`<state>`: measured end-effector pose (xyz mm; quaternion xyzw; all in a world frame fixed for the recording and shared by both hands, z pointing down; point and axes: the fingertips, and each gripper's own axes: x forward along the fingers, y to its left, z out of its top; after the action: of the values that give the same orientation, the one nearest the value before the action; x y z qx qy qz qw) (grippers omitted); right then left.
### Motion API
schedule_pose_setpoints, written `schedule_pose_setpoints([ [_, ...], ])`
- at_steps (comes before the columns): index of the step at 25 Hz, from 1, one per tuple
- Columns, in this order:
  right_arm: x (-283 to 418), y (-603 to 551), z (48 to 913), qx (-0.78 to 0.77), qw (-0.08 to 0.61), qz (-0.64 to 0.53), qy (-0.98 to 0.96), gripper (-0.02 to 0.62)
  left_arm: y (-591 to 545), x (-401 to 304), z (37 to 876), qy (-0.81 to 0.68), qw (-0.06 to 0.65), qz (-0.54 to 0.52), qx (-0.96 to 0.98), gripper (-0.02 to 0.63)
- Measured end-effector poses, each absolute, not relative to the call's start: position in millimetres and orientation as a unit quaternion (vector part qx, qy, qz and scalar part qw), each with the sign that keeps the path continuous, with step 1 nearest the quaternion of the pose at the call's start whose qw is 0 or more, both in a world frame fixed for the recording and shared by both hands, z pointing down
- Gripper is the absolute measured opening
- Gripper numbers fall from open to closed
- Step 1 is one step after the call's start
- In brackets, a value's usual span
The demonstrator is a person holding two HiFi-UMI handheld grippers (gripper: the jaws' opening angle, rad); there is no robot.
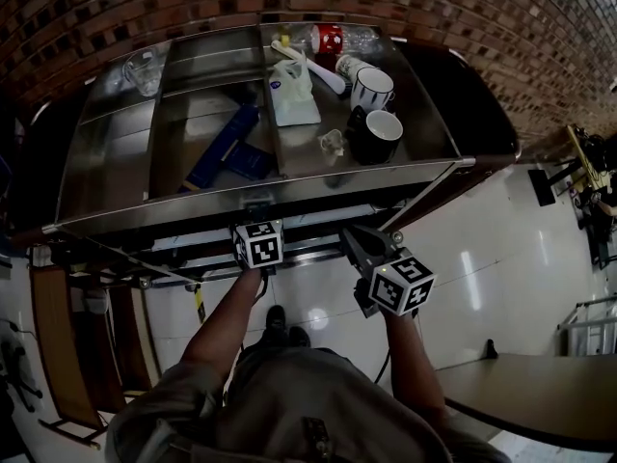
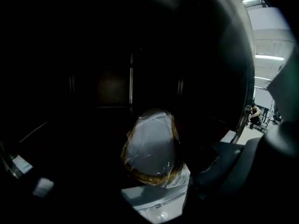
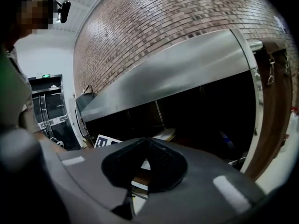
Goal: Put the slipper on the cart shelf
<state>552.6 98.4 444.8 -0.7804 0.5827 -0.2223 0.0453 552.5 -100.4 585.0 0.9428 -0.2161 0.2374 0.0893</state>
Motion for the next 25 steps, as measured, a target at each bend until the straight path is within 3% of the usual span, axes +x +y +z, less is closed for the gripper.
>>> schedule_pose_setpoints([
  [4, 553.5, 104.9, 446.8, -0.783, 0.046, -0.226, 0.578, -0.002, -95.0, 560.6, 584.5, -0.200, 0.091, 0.236, 0.947, 0.406],
  [9, 550.9, 106.1, 447.1, -0.779, 0.047, -0.225, 0.583, -0.002, -87.1, 561.5, 583.8, -0.179, 0.105, 0.230, 0.951, 0.501],
  [14, 549.8, 108.1, 443.5, -0.774, 0.051, -0.219, 0.591, -0.002, -80.1, 542.1, 570.9, -0.181, 0.116, 0.220, 0.951, 0.490],
  [16, 550.6, 105.7, 441.4, -0.772, 0.055, -0.214, 0.596, -0.002, -73.3, 532.2, 565.4, -0.175, 0.117, 0.221, 0.952, 0.440],
  [22, 546.0, 88.1, 434.7, -0.757, 0.062, -0.202, 0.618, -0.002, -53.2, 502.4, 533.1, -0.147, 0.109, 0.217, 0.959, 0.160],
  [25, 541.6, 79.0, 431.7, -0.747, 0.062, -0.196, 0.632, -0.002, -46.5, 492.7, 514.5, -0.140, 0.109, 0.203, 0.963, 0.116],
])
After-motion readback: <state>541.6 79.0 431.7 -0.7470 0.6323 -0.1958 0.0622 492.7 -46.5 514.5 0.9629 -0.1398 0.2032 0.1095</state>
